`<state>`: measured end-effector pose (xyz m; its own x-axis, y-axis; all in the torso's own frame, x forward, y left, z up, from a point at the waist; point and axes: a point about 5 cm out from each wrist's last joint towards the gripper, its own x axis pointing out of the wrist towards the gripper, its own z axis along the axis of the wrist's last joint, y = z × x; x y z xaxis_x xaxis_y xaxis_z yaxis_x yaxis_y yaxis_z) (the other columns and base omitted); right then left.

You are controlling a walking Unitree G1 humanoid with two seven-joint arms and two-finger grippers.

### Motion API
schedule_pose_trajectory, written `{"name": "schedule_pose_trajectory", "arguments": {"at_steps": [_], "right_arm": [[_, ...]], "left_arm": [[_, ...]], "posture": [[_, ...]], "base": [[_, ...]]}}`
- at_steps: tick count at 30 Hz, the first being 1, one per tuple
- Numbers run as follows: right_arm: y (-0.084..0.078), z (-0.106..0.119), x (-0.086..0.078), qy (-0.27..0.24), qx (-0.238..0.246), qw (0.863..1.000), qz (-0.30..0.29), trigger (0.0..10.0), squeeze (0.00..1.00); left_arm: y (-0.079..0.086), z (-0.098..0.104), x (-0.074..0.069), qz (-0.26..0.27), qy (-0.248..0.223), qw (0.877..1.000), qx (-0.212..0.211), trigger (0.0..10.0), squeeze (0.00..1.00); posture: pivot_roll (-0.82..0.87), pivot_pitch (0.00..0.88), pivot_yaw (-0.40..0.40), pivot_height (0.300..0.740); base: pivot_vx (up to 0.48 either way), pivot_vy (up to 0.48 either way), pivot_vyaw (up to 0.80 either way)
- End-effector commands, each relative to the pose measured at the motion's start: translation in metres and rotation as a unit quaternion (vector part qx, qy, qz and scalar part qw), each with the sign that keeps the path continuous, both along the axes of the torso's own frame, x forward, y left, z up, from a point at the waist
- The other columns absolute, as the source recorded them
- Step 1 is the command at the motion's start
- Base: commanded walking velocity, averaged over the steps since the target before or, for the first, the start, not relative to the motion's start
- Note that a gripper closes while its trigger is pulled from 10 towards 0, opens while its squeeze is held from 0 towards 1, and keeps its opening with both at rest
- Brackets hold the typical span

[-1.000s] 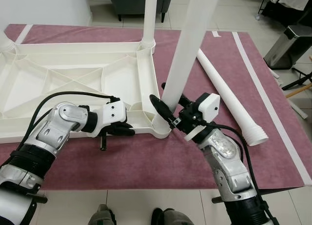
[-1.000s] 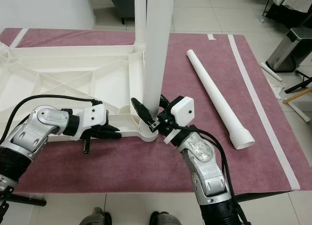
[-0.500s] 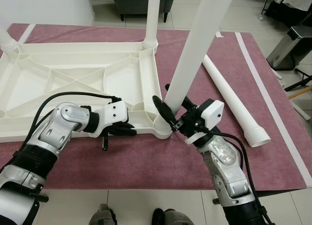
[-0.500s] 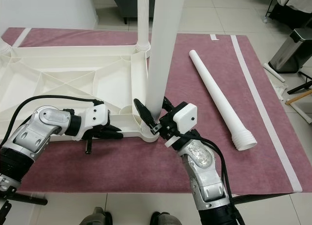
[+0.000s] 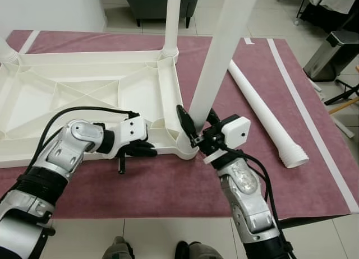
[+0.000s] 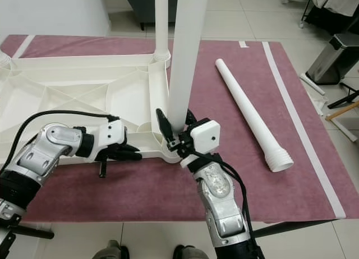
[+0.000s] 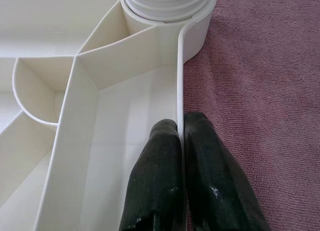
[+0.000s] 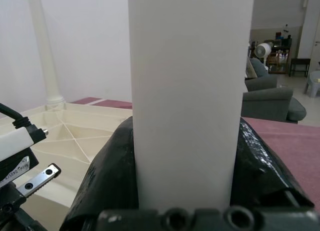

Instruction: Building children table

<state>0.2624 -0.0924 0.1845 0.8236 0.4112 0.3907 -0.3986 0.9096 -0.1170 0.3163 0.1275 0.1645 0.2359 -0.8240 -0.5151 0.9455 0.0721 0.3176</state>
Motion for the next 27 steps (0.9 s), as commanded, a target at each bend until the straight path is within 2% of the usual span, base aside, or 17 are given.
{"name": "schedule_pose_trajectory", "arguments": {"at_steps": [1, 7, 8, 10, 11, 12, 14, 18, 19, 20, 22, 25, 26, 27], "right_arm": [[-0.039, -0.078, 0.004, 0.199, -0.062, 0.971, -0.113, 10.0, 0.00], [-0.039, -0.078, 0.004, 0.199, -0.062, 0.971, -0.113, 10.0, 0.00], [-0.041, -0.081, 0.004, 0.208, -0.068, 0.967, -0.134, 10.0, 0.00], [-0.041, -0.081, 0.004, 0.208, -0.068, 0.967, -0.134, 10.0, 0.00], [-0.047, -0.088, 0.003, 0.234, -0.071, 0.949, -0.197, 10.0, 0.00], [-0.047, -0.088, 0.003, 0.234, -0.071, 0.949, -0.197, 10.0, 0.00], [-0.047, -0.094, 0.000, 0.256, -0.067, 0.930, -0.255, 10.0, 0.00], [-0.044, -0.093, 0.000, 0.252, -0.068, 0.931, -0.256, 10.0, 0.00], [-0.040, -0.088, 0.001, 0.237, -0.064, 0.940, -0.238, 10.0, 1.00], [-0.040, -0.088, 0.001, 0.237, -0.064, 0.940, -0.238, 10.0, 1.00], [-0.036, -0.080, 0.004, 0.215, -0.055, 0.953, -0.207, 10.0, 1.00], [-0.035, -0.077, 0.004, 0.209, -0.052, 0.956, -0.200, 10.0, 1.00], [-0.032, -0.073, 0.005, 0.201, -0.044, 0.961, -0.182, 10.0, 1.00], [-0.028, -0.069, 0.005, 0.195, -0.036, 0.967, -0.161, 10.0, 0.31]], "left_arm": [[0.013, 0.009, 0.008, 0.060, -0.035, 0.997, -0.017, 10.0, 0.00], [0.013, 0.009, 0.008, 0.060, -0.035, 0.997, -0.017, 10.0, 0.00], [0.014, 0.009, 0.008, 0.061, -0.035, 0.997, -0.017, 10.0, 0.00], [0.014, 0.009, 0.008, 0.061, -0.035, 0.997, -0.017, 10.0, 0.00], [0.015, 0.008, 0.008, 0.064, -0.035, 0.997, -0.016, 10.0, 0.00], [0.015, 0.008, 0.008, 0.064, -0.035, 0.997, -0.016, 10.0, 0.00], [0.016, 0.008, 0.009, 0.067, -0.036, 0.997, -0.015, 10.0, 0.00], [0.016, 0.008, 0.009, 0.068, -0.036, 0.997, -0.015, 10.0, 0.00], [0.016, 0.007, 0.009, 0.069, -0.036, 0.997, -0.016, 10.0, 0.00], [0.016, 0.007, 0.009, 0.069, -0.036, 0.997, -0.016, 10.0, 0.00], [0.016, 0.007, 0.009, 0.070, -0.037, 0.997, -0.016, 10.0, 0.00], [0.016, 0.007, 0.009, 0.070, -0.037, 0.997, -0.016, 10.0, 0.00], [0.016, 0.007, 0.009, 0.070, -0.037, 0.997, -0.016, 10.0, 0.00], [0.016, 0.007, 0.009, 0.070, -0.037, 0.997, -0.017, 10.0, 0.00]], "posture": [[0.09, 0.185, 0.036, 0.740], [0.09, 0.185, 0.036, 0.740], [0.09, 0.184, 0.034, 0.740], [0.09, 0.184, 0.034, 0.740], [0.09, 0.179, 0.027, 0.740], [0.09, 0.179, 0.027, 0.740], [0.09, 0.176, 0.025, 0.740], [0.09, 0.175, 0.024, 0.740], [0.09, 0.174, 0.023, 0.740], [0.09, 0.174, 0.023, 0.740], [0.09, 0.172, 0.023, 0.740], [0.09, 0.172, 0.022, 0.740], [0.09, 0.172, 0.021, 0.740], [0.09, 0.172, 0.020, 0.740]], "base": [[0.000, 0.000, 0.00], [0.000, 0.000, 0.00], [0.000, 0.000, 0.00], [0.000, 0.000, 0.00], [0.000, 0.000, 0.00], [0.000, 0.000, 0.00], [0.000, 0.000, 0.00], [0.000, 0.000, 0.00], [0.000, 0.000, 0.00], [0.000, 0.000, 0.00], [0.000, 0.000, 0.00], [0.000, 0.000, 0.00], [0.000, 0.000, 0.00], [0.000, 0.000, 0.00]]}}
